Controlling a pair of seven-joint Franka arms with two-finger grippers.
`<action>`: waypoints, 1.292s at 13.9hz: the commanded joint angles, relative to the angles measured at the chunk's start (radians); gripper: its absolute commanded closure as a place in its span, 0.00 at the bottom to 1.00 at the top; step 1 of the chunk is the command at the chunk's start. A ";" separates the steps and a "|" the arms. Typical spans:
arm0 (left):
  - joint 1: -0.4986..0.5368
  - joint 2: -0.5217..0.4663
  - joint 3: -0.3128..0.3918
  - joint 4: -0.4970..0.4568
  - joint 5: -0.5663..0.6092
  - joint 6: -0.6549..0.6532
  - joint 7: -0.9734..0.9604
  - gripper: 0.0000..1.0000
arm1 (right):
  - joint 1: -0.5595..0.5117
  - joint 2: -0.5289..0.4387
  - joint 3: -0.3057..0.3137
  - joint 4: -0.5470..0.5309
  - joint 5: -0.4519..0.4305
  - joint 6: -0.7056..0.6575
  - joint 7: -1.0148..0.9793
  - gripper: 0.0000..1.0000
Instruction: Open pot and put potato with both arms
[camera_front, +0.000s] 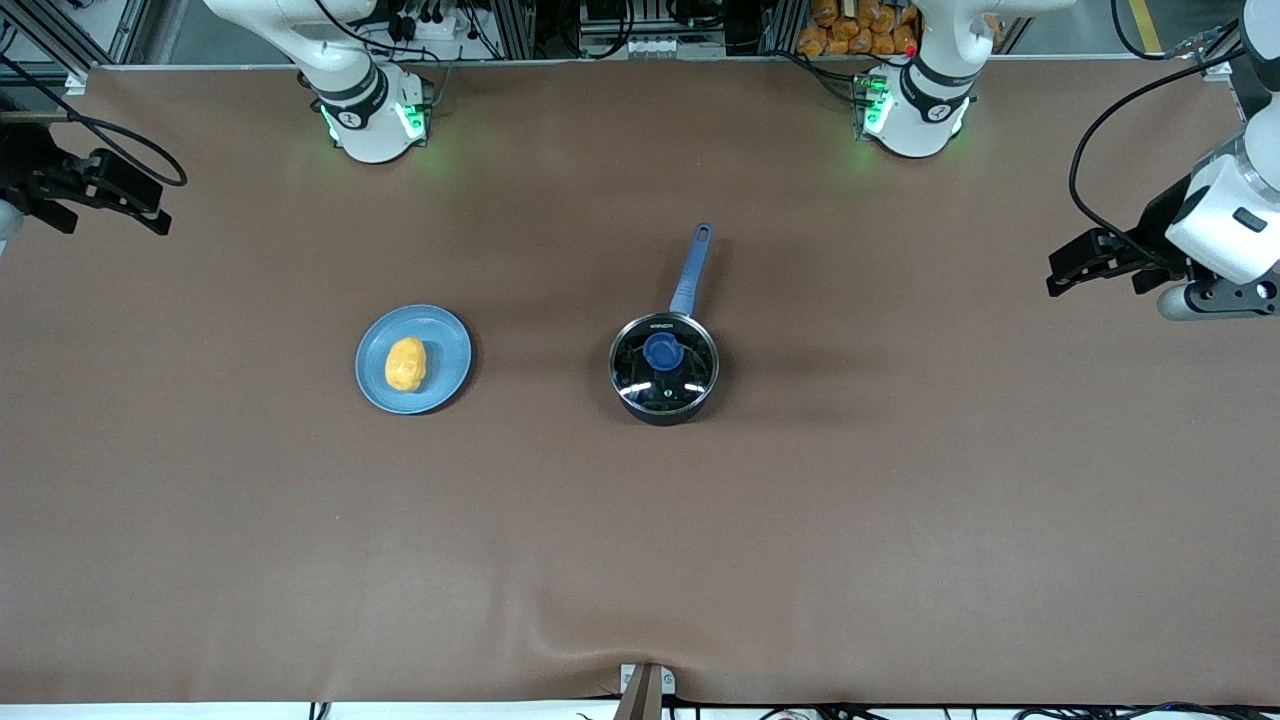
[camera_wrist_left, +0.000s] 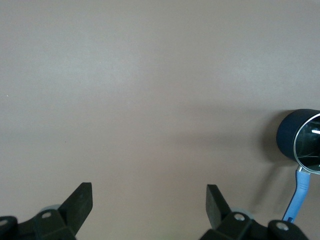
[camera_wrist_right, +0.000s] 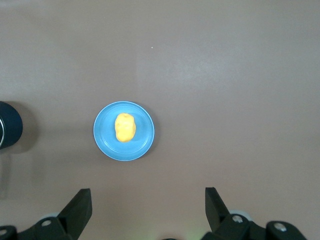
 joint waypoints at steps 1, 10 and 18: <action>-0.004 -0.018 0.014 -0.001 -0.008 0.007 0.019 0.00 | -0.018 0.010 0.009 0.023 0.013 -0.016 -0.016 0.00; -0.003 -0.024 0.036 0.011 -0.020 0.006 0.010 0.00 | -0.019 0.010 0.007 0.023 0.013 -0.016 -0.016 0.00; -0.003 -0.030 0.045 0.011 -0.028 -0.002 0.066 0.00 | -0.018 0.016 0.006 0.023 0.013 -0.016 -0.016 0.00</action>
